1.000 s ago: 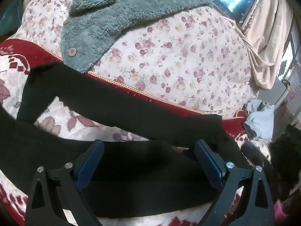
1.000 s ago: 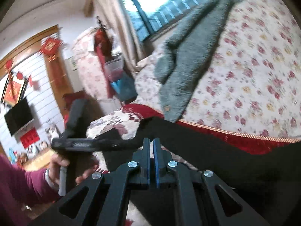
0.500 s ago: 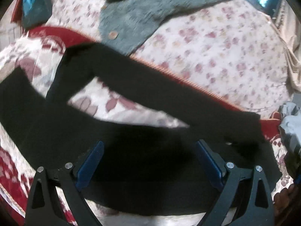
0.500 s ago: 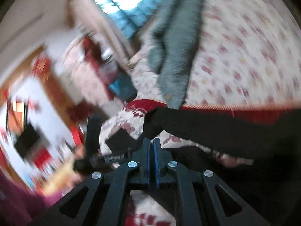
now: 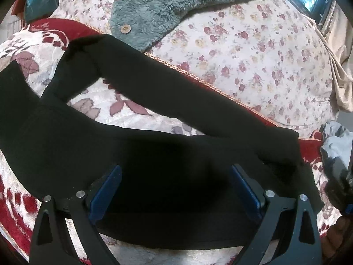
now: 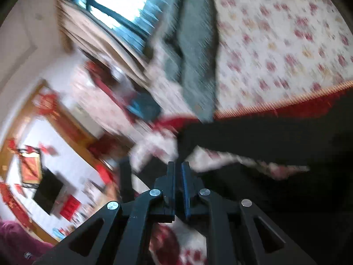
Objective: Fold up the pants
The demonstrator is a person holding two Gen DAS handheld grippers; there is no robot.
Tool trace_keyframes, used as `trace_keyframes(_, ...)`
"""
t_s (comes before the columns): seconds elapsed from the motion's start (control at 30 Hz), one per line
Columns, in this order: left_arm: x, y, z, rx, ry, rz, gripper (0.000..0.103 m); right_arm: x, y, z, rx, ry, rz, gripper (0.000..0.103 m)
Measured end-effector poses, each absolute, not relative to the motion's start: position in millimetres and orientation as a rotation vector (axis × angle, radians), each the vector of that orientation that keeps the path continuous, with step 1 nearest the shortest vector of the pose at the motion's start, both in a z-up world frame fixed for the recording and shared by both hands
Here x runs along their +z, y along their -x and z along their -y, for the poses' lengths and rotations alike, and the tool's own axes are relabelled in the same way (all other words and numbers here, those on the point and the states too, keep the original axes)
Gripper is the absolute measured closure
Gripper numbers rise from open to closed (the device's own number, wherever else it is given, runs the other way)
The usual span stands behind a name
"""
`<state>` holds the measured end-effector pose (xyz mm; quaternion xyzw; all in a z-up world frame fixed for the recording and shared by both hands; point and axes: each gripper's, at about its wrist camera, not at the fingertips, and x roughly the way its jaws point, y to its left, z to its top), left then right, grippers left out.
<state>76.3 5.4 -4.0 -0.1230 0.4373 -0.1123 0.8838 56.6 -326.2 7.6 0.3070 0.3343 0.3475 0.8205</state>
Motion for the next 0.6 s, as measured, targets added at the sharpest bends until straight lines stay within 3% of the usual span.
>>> trace_keyframes(0.23,-10.0,-75.3,-8.0,-0.236,0.267,-0.928,0.006,-12.4,-48.9,355.4,0.870,-0.935,-0.523,0.099)
trace_keyframes(0.47,-8.4,-75.9,-12.9,-0.228,0.272,-0.925,0.006,14.4,-33.4,306.9,0.698,-0.388,-0.661,0.097)
trace_keyframes(0.6,-1.5,-73.1,-15.7,-0.250,0.292,-0.911,0.006,10.5,-26.6,297.6,0.648,-0.293,-0.633,0.096)
